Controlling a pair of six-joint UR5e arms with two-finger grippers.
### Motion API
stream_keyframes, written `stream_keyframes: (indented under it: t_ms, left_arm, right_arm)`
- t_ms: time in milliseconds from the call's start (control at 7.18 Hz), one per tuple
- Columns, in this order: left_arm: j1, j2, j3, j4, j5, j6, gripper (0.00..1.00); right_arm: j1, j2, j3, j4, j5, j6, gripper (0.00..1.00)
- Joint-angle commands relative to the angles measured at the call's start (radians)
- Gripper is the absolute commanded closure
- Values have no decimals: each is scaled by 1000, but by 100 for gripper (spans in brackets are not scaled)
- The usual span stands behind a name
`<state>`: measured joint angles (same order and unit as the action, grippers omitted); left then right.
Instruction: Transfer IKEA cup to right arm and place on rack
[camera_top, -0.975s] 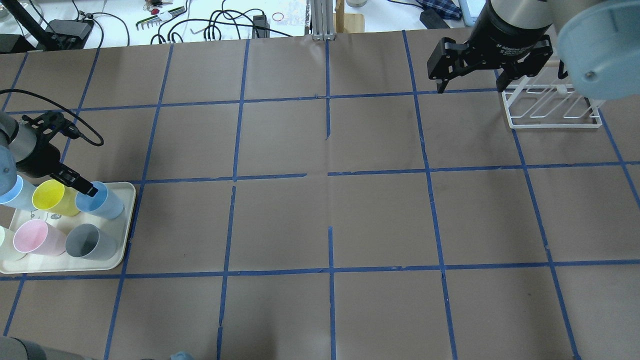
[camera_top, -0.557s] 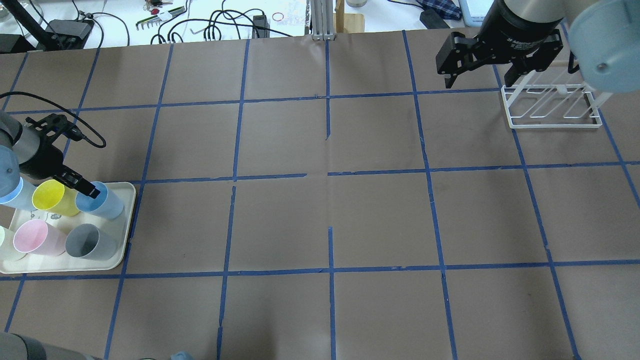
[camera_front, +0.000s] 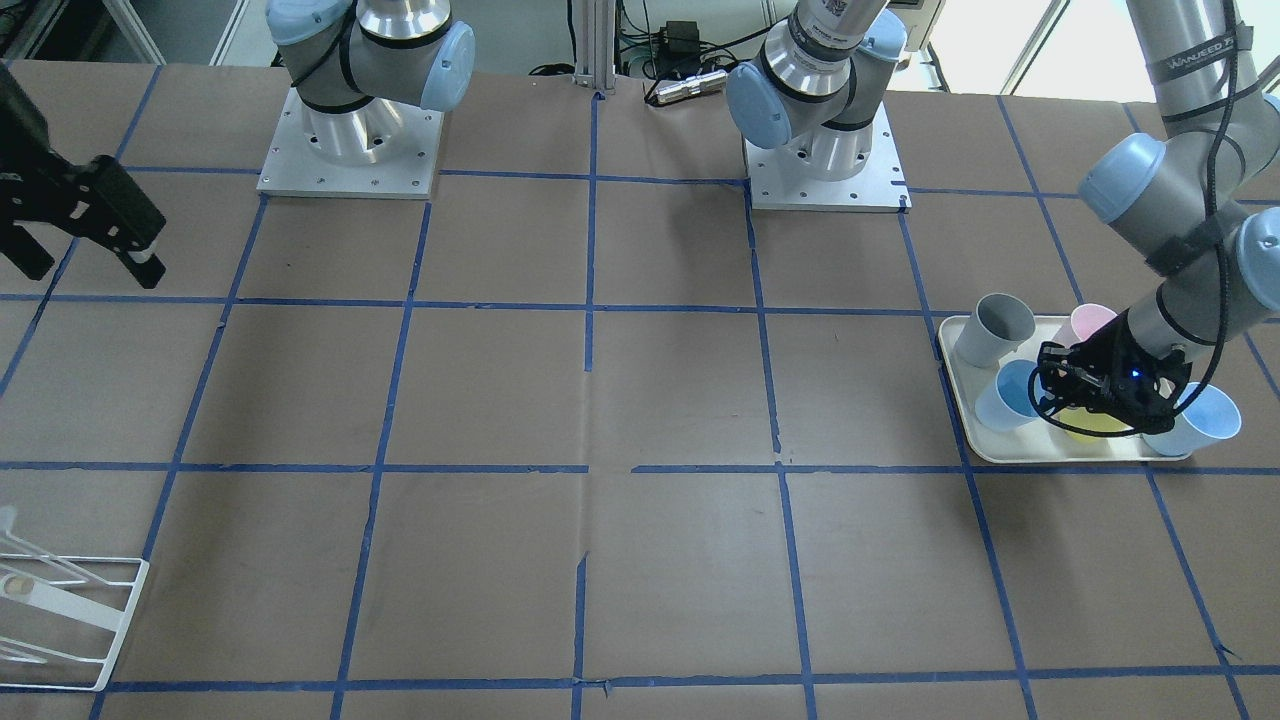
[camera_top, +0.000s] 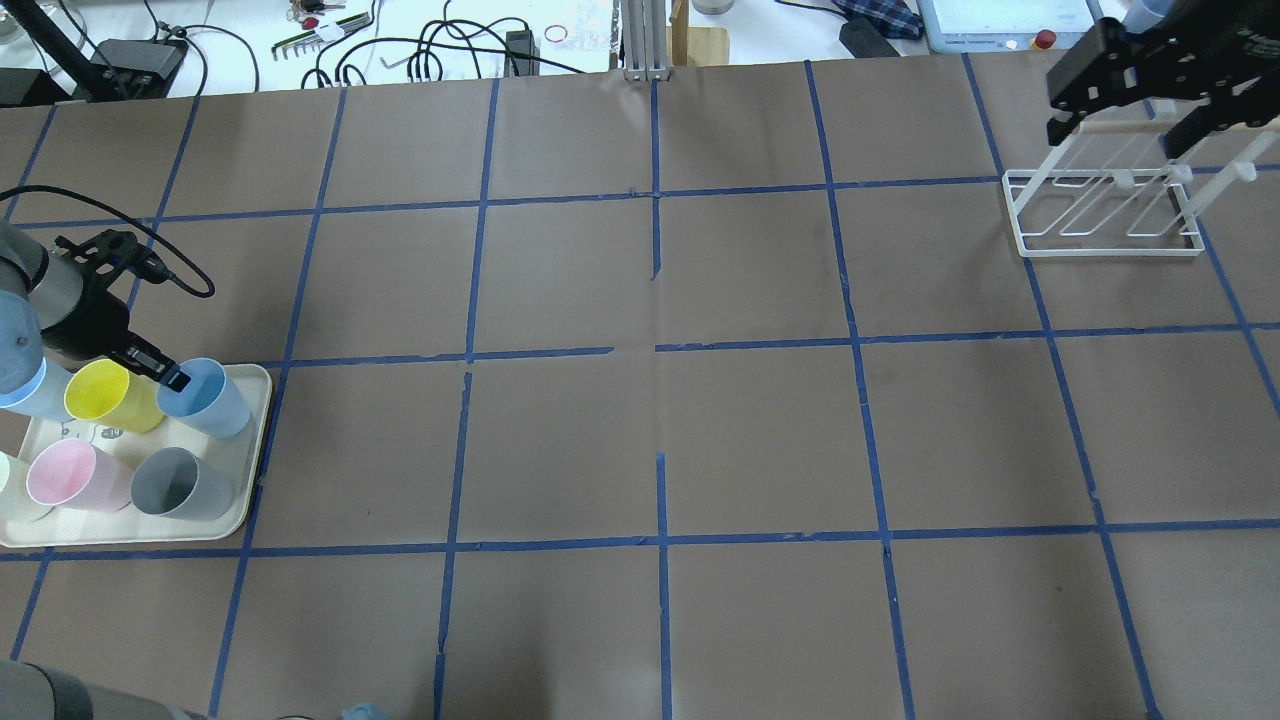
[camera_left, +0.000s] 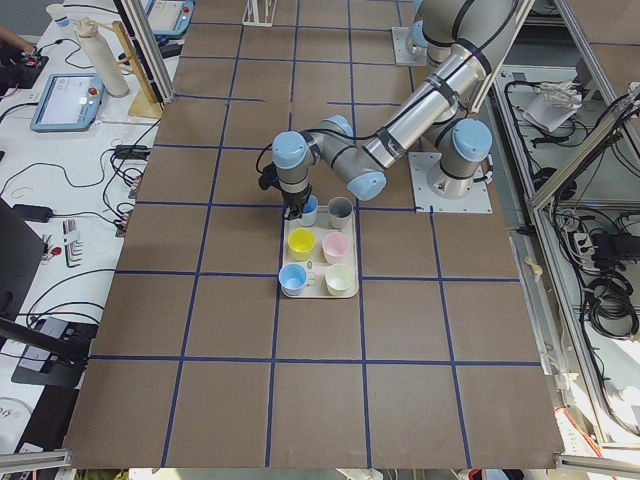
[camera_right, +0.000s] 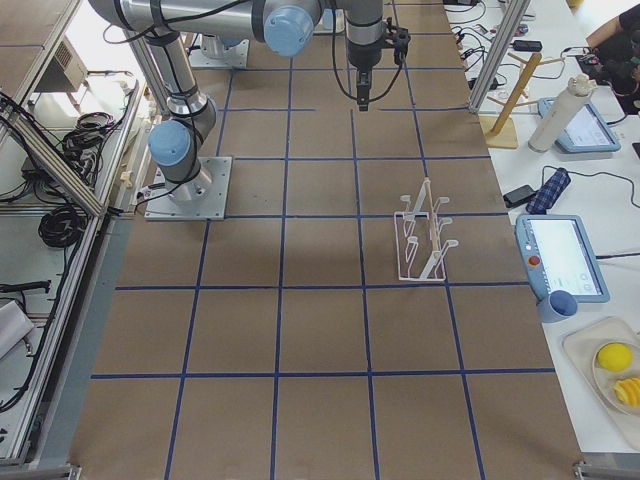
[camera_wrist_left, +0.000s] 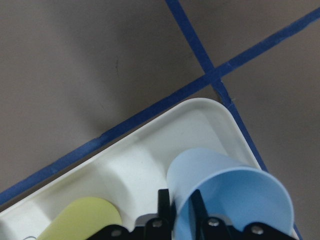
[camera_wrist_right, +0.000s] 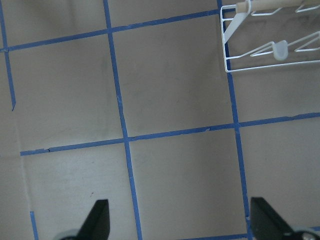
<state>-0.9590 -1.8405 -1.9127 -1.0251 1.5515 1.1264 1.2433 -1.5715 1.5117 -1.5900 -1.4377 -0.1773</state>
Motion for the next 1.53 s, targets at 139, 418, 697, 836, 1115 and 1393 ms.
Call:
stream_keyframes:
  t_ms: [139,418,697,836,1115,1393]
  left_arm:
    - [-39,29,88,-124,-13,-81,100]
    - [-121,72,196,-350,-135,-291,100]
    - [-199,145,227,-543,-308,-521,100]
    - [-220,186,227,-650,-432,-606,100]
    - [-242,243,218,-864,-730,-729,100]
    - [-291,268,208,-990,-957,-784,100]
  right_arm:
    - [-232,13,7,210,323,-114,0]
    - [-274,27,7,428,548,-168,0]
    - [-268,33,8,642,739,-232,0]
    - [-263,28,12,729,791,-279,0]
    - [-231,18,12,865,844,-286,0]
    - [-173,10,12,916,846,-286,0]
